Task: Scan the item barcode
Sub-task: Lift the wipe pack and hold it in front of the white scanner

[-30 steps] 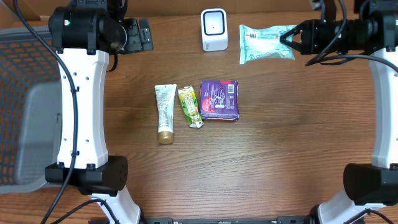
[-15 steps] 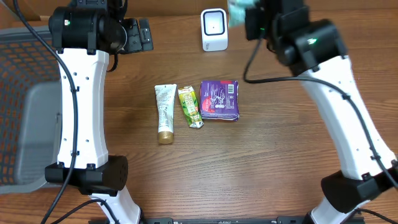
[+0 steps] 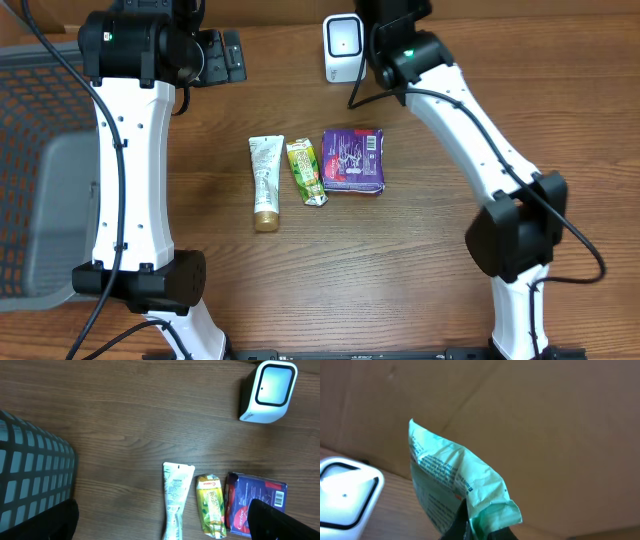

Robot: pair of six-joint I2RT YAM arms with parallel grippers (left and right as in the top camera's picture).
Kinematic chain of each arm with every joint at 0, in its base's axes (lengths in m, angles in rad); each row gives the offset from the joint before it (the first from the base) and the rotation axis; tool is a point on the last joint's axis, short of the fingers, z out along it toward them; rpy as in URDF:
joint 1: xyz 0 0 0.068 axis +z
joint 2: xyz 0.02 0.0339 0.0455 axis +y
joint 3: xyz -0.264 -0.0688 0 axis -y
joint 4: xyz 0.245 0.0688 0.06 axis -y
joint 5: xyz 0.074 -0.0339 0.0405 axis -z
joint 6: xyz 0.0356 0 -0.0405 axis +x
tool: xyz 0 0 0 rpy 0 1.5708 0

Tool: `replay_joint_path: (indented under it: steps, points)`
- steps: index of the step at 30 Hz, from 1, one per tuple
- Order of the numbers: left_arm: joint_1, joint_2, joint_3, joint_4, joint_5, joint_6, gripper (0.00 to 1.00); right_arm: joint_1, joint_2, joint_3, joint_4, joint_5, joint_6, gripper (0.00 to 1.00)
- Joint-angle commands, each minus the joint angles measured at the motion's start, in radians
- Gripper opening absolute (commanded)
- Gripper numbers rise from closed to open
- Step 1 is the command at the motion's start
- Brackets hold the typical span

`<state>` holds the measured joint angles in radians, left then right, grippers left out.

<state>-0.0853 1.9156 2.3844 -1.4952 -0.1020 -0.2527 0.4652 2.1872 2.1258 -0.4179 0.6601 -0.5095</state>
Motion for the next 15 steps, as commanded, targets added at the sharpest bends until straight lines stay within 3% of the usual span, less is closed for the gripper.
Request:
replay_joint_path:
  steps: [1,2,5,15]
  points:
    - [-0.006,0.002,0.002,0.004,-0.002,0.002,1.0,0.007,0.03,0.011,0.049,0.008,-0.221,0.04]
    - [-0.006,0.002,0.002,0.004,-0.002,0.002,1.0,0.012,0.067,0.008,0.082,0.008,-0.314,0.04]
    - [-0.006,0.002,0.002,0.004,-0.002,0.002,1.0,0.027,0.114,0.007,0.134,0.011,-0.41,0.04]
    - [-0.006,0.002,0.002,0.004,-0.002,0.002,1.0,0.063,0.194,0.007,0.264,0.016,-0.623,0.04]
